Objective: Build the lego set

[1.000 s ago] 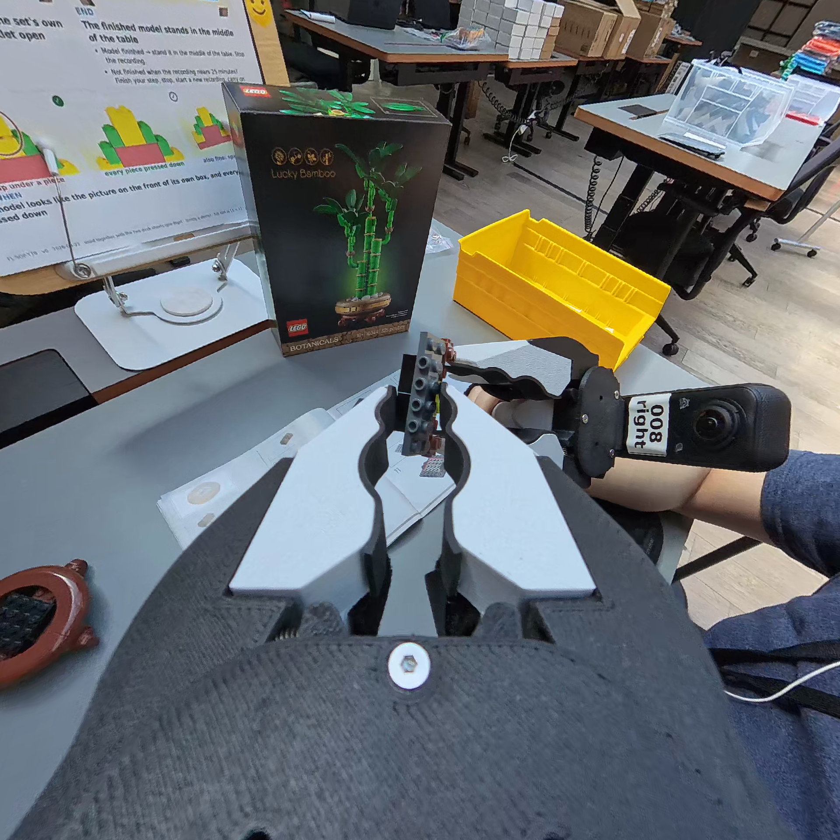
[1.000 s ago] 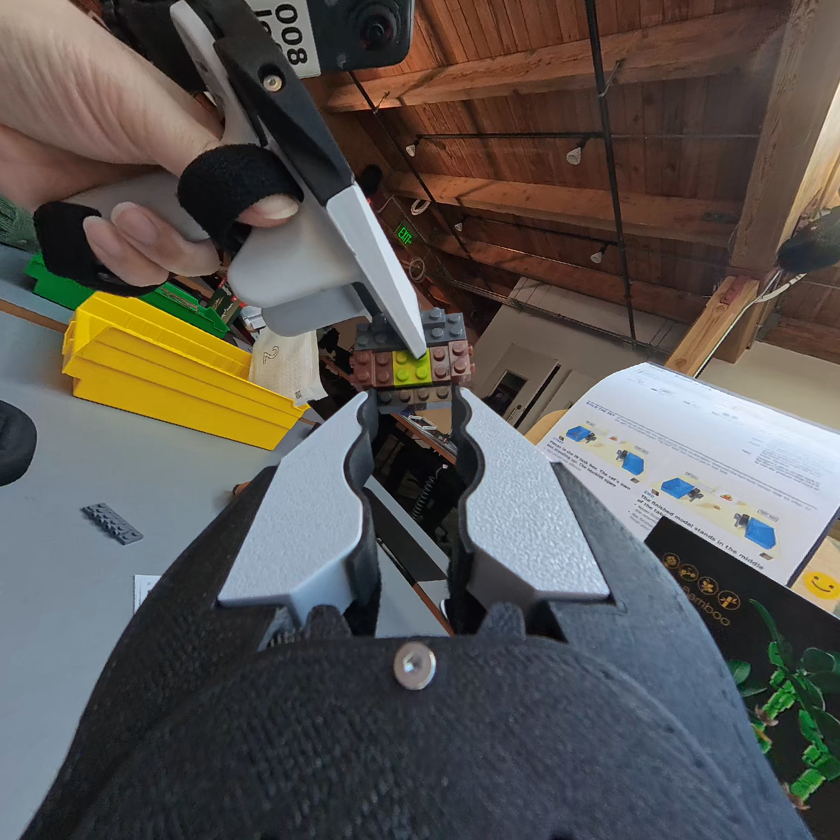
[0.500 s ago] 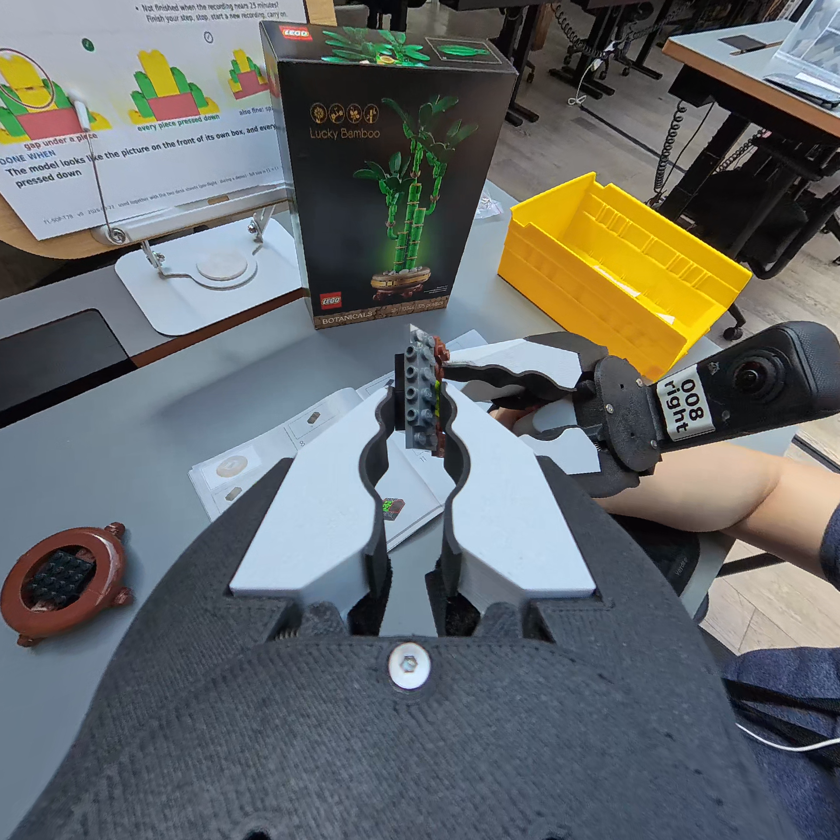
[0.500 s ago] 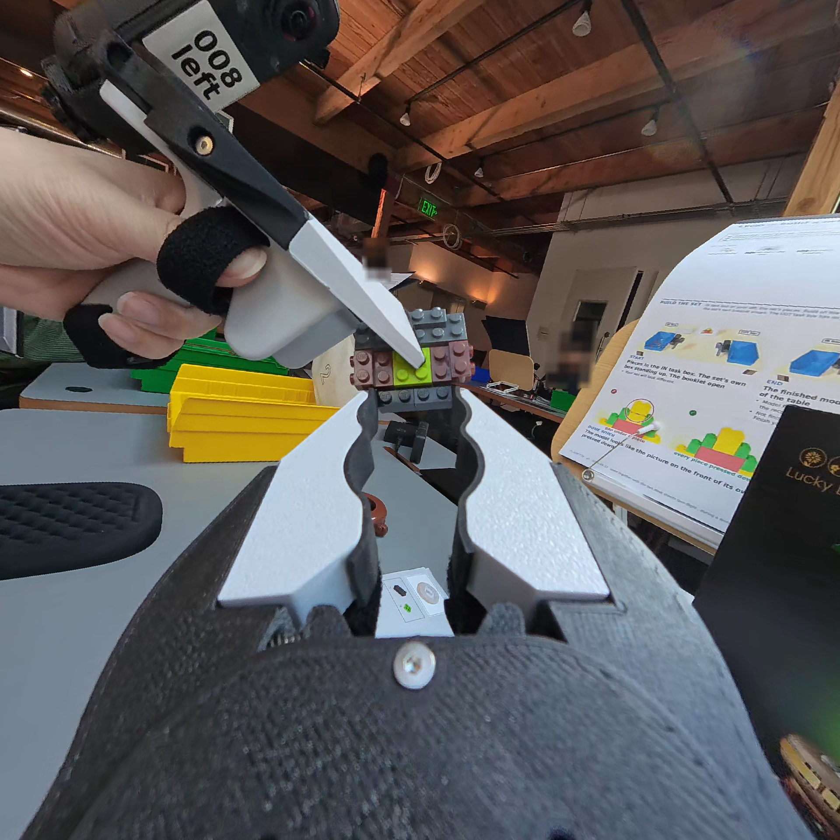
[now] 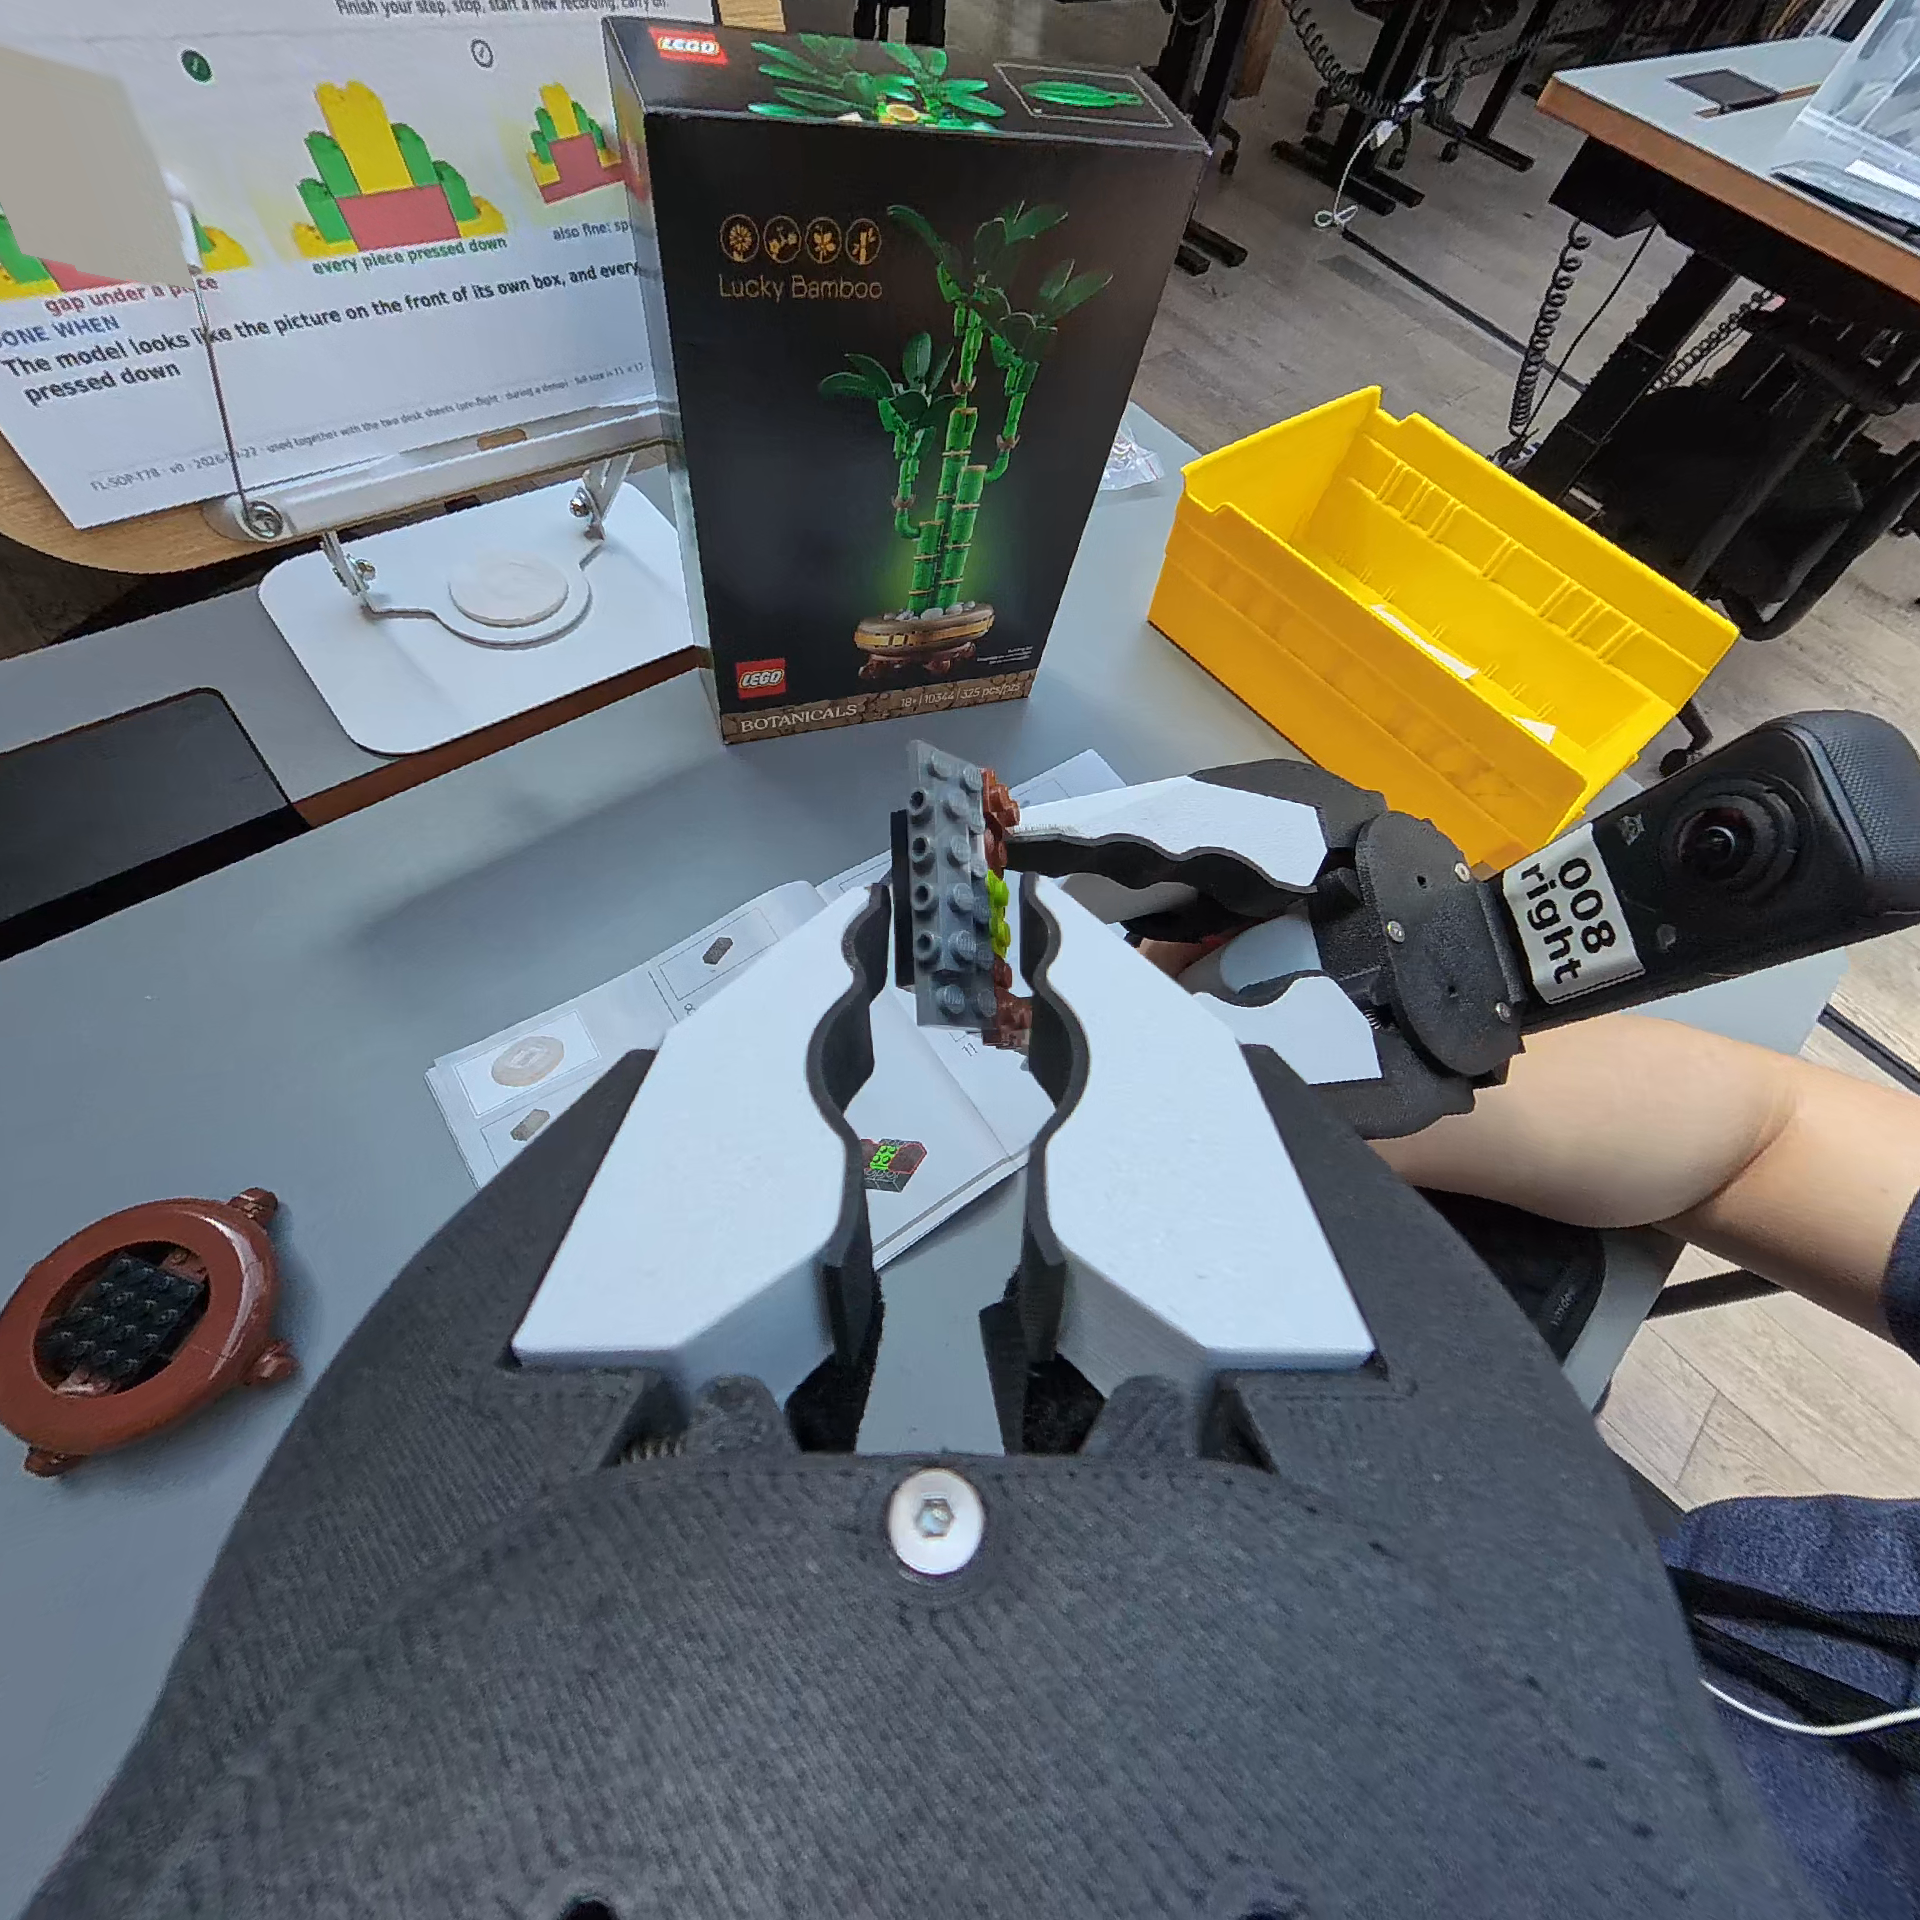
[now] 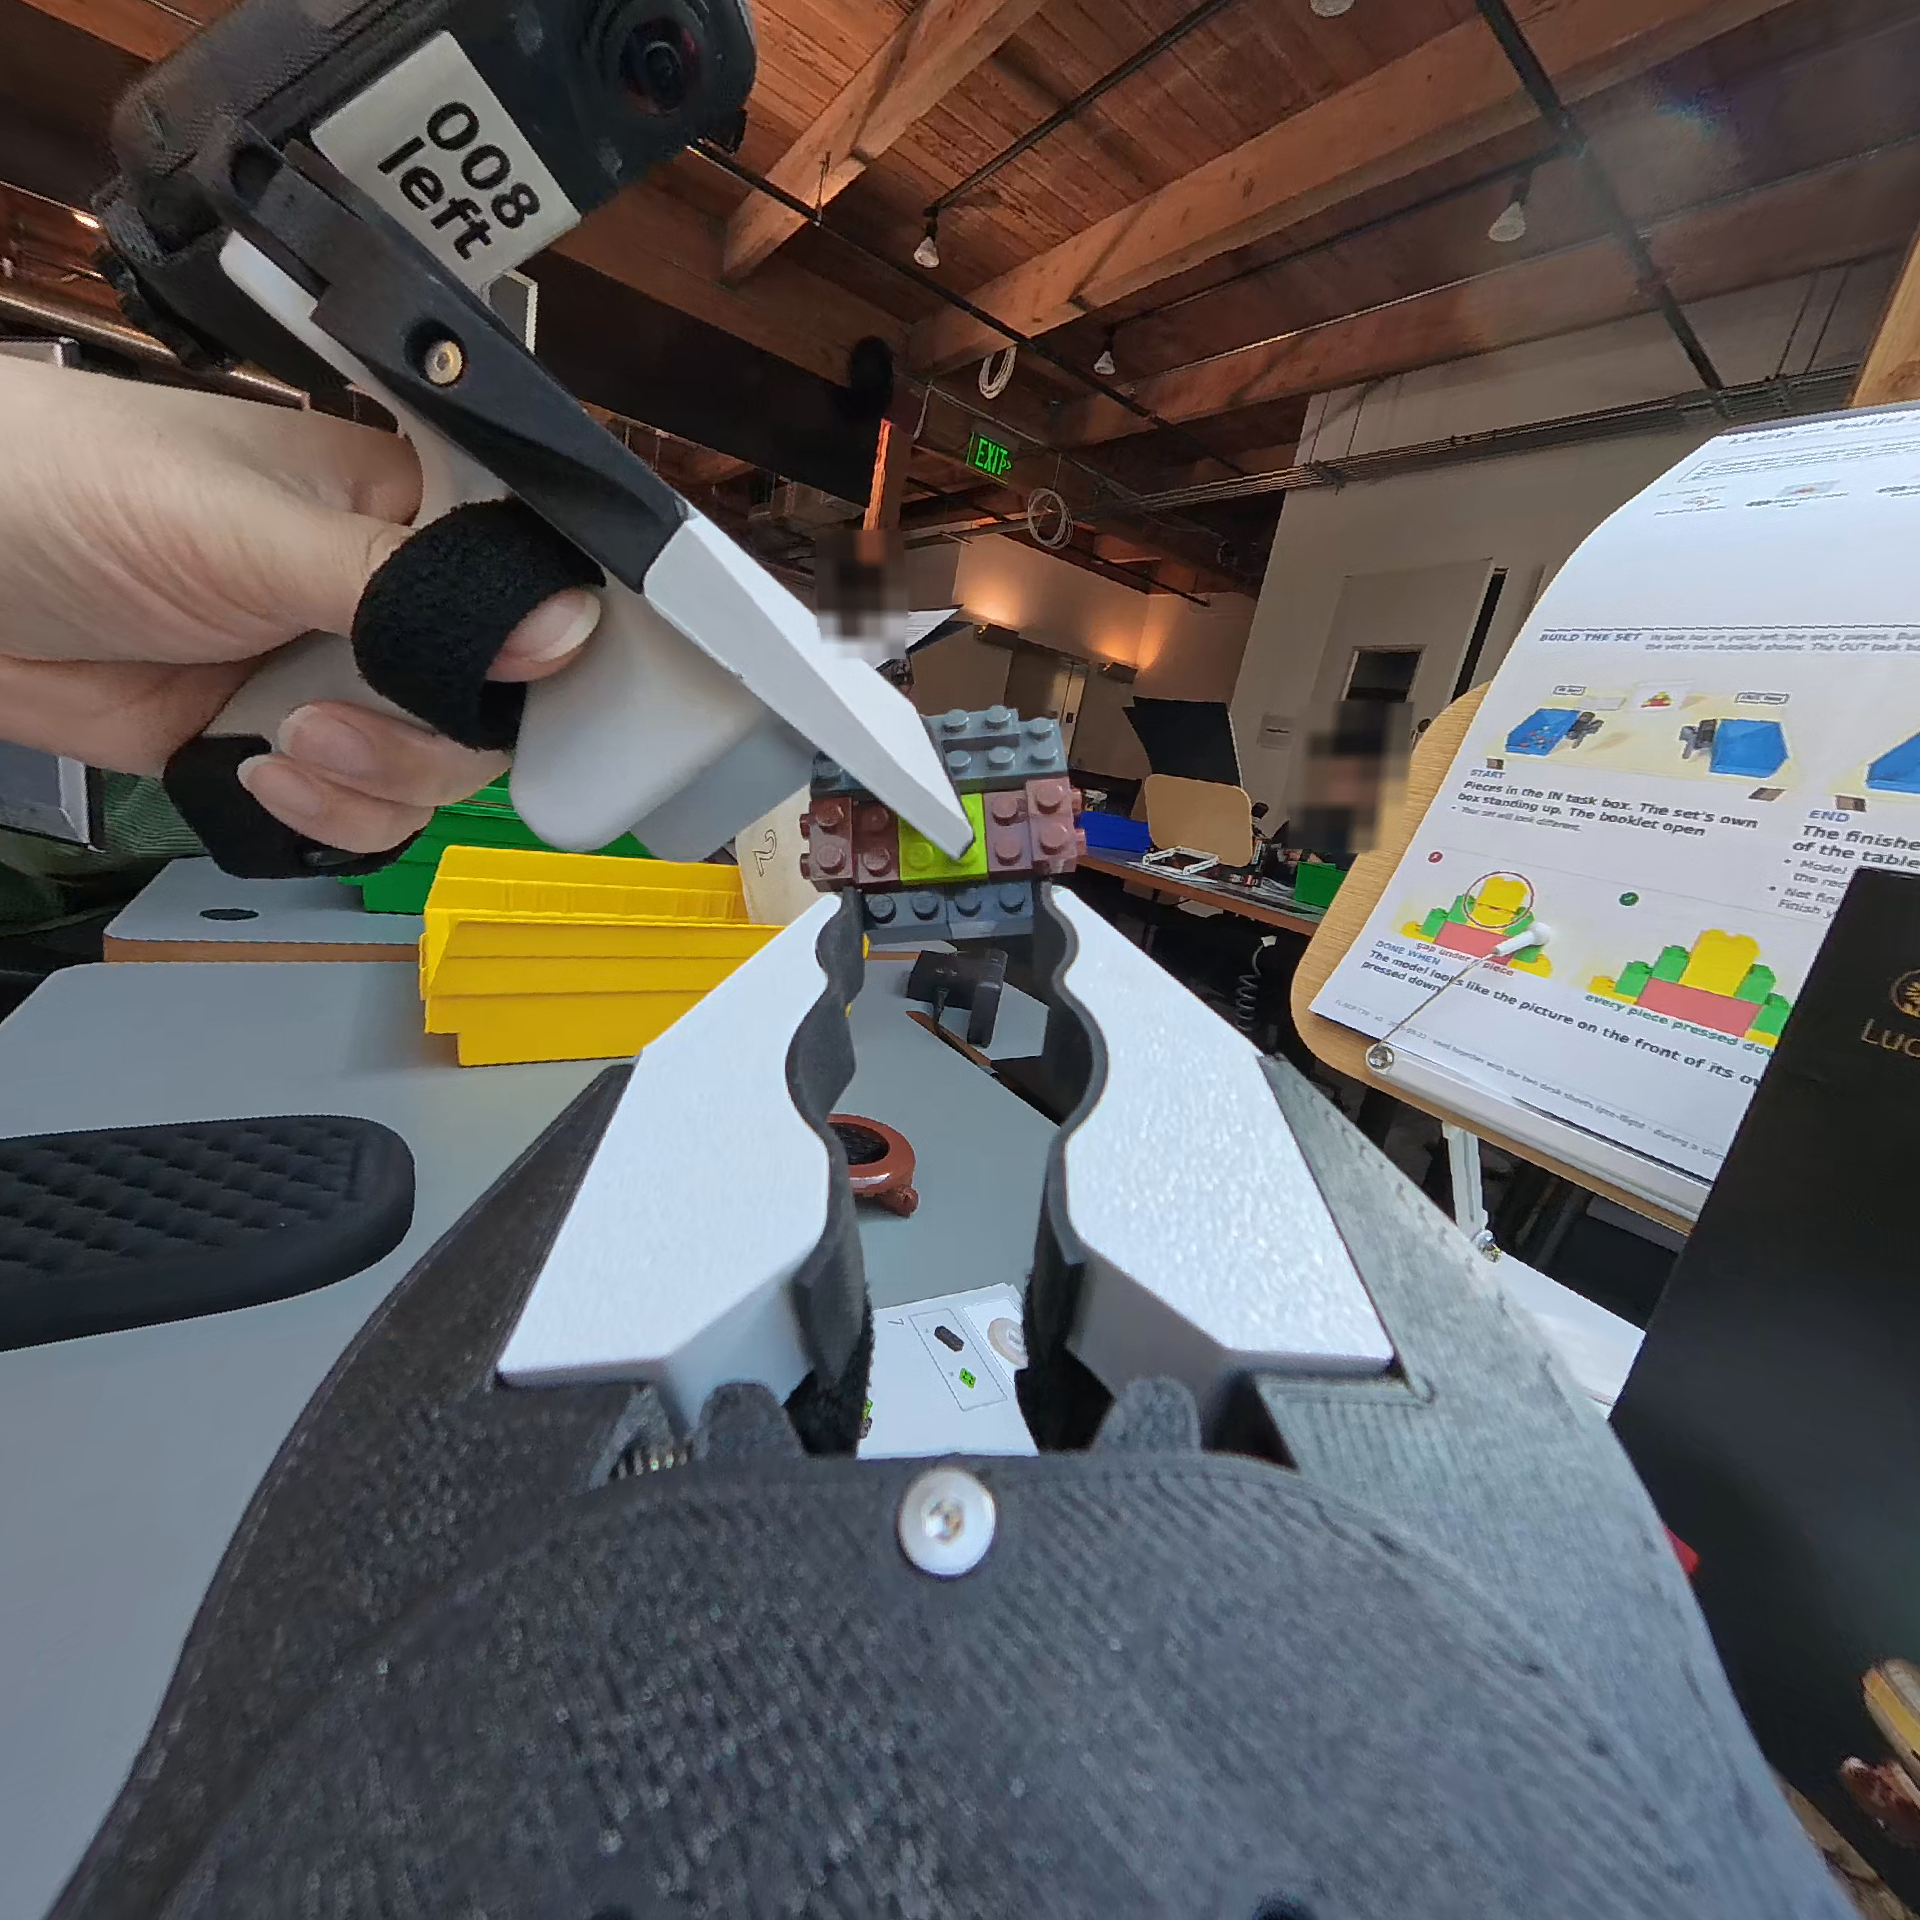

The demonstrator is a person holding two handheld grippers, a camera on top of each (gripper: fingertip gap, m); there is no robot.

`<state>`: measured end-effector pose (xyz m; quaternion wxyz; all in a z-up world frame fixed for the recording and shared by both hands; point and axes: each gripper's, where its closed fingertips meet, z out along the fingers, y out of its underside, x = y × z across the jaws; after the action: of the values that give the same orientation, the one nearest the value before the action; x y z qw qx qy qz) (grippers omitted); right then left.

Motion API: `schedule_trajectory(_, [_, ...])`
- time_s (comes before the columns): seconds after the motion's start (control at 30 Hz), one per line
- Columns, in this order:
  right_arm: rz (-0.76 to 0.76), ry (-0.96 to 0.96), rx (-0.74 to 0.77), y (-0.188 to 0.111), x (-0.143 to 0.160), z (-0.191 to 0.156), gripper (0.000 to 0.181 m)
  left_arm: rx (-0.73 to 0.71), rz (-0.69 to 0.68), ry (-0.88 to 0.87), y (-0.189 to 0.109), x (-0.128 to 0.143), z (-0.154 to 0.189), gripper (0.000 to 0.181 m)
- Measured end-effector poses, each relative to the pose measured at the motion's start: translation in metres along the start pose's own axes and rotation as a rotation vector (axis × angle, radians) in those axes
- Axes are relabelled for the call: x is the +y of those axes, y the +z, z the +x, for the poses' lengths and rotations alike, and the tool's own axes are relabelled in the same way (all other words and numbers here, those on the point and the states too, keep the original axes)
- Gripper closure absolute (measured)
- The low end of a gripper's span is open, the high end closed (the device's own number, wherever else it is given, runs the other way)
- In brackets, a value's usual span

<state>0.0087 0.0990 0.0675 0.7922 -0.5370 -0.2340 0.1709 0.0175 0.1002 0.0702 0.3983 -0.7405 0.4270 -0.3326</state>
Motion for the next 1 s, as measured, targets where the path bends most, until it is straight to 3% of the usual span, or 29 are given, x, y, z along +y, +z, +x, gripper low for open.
schedule_trajectory(1.0, [0.013,-0.005,-0.02,0.0,-0.002,-0.005,0.15,0.134,0.04,-0.101,-0.003,-0.003,0.013,0.143])
